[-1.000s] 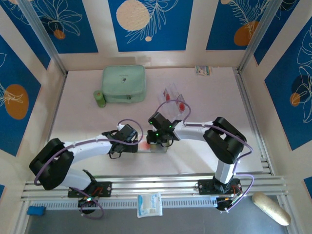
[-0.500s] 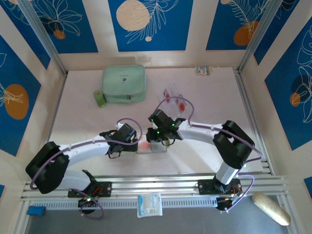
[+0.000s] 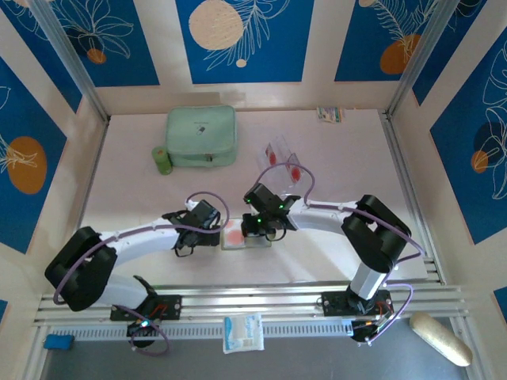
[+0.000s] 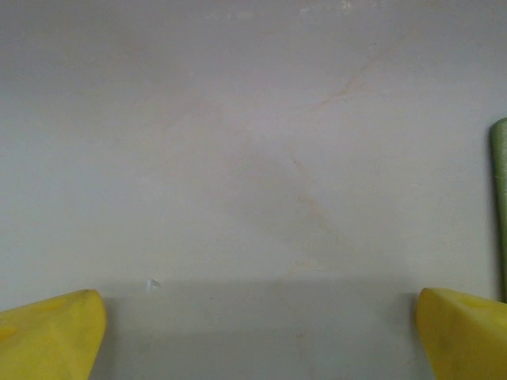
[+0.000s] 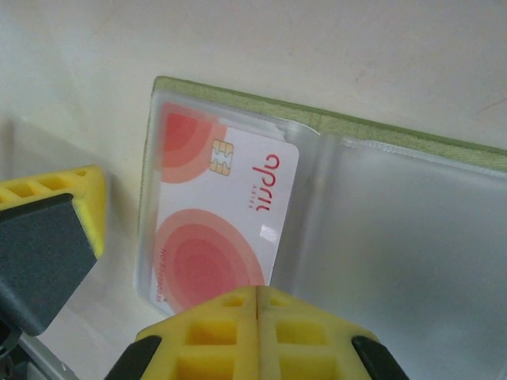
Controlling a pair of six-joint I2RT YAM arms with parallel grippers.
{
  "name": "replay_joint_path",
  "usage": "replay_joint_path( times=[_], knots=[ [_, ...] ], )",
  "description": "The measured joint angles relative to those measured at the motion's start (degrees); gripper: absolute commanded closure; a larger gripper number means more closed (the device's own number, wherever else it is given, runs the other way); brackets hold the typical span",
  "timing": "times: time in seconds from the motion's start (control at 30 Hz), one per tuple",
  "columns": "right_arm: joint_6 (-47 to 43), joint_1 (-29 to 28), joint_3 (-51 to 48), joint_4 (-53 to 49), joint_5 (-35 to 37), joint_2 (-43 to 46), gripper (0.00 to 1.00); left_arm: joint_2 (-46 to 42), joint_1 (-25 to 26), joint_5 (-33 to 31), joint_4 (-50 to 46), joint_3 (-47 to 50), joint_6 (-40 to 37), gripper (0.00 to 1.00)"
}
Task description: Put the credit cards into the card holder
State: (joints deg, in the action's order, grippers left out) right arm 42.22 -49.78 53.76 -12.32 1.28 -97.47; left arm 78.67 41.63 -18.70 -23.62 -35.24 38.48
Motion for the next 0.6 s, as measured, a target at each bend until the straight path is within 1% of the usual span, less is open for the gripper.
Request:
replay_joint_path(
  times=[0.4, 0.6],
  knots=[
    [0.9, -1.1, 0.6, 1.4, -0.2, -3.2, 1.00, 2.1, 0.0, 0.5, 0.2, -1.0, -1.0, 0.00],
    [1.7, -1.6, 0.7, 2.2, -0.3, -3.5, 1.00, 2.1, 0.0, 0.6, 0.2, -1.0, -1.1, 0.00]
  ],
)
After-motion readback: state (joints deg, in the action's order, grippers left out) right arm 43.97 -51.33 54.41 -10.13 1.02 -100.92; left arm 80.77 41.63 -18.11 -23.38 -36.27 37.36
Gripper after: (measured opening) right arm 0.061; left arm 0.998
